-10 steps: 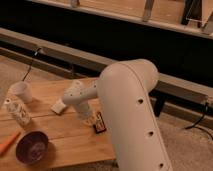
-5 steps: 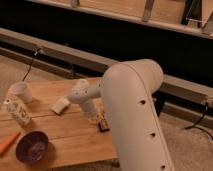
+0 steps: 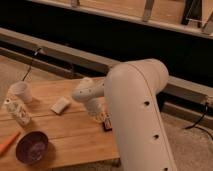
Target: Push the eraser across the table
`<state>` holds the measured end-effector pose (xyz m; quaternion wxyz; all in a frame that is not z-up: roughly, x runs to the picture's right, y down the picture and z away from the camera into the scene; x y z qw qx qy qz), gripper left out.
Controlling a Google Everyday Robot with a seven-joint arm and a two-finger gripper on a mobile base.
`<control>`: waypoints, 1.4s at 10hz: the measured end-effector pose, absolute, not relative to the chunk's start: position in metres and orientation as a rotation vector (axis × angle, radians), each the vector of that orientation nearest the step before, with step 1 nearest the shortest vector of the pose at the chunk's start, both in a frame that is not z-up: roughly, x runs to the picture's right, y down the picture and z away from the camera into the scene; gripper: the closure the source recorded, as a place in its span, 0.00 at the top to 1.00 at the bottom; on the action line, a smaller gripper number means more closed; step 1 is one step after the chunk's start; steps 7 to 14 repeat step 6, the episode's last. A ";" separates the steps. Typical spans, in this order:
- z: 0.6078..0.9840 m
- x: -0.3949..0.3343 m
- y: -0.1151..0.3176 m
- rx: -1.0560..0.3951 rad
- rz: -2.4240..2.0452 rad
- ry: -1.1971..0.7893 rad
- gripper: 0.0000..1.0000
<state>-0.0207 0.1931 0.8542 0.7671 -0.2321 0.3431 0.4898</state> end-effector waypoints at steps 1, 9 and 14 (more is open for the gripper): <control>0.854 -0.019 0.194 -0.505 1.061 0.750 0.00; 0.855 -0.003 0.195 -0.486 1.039 0.794 0.00; 0.855 -0.003 0.195 -0.486 1.039 0.794 0.00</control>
